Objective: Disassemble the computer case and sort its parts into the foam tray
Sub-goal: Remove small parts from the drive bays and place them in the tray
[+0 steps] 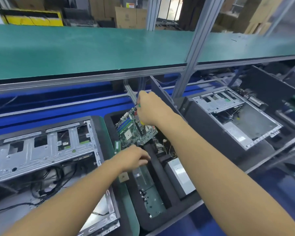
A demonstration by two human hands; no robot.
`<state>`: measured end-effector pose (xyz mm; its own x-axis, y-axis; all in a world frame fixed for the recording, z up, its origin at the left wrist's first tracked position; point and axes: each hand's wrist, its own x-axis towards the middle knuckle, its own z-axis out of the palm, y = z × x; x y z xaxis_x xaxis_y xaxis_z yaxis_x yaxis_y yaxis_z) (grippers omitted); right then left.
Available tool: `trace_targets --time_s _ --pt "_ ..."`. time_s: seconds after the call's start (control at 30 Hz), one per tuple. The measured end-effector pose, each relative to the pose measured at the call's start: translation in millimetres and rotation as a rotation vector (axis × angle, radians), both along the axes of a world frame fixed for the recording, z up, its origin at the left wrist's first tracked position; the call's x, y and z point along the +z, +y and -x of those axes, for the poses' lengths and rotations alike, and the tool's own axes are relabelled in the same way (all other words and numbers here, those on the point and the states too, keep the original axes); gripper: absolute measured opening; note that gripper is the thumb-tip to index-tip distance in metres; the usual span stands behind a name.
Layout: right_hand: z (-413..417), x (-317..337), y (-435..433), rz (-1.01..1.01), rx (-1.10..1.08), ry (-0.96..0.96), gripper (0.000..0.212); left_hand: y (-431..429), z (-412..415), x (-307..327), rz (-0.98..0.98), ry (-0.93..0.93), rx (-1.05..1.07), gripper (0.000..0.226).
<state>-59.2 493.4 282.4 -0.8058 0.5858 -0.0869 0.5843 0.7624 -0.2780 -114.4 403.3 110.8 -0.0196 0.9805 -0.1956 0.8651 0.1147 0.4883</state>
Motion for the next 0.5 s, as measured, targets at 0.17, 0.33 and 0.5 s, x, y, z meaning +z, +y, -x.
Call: trace_targets --time_s 0.17,0.33,0.5 --pt "26.7 16.8 -19.0 -0.017 0.054 0.181 0.022 -41.1 62.0 34.2 -0.406 -0.14 0.499 0.013" --pt "66.6 29.9 -58.8 0.028 0.169 0.241 0.02 -105.4 118.1 43.3 -0.558 -0.317 0.738 0.027" --pt "105.2 19.6 -103.4 0.097 0.278 0.297 0.033 -154.1 141.8 46.1 -0.53 -0.384 0.76 0.031"
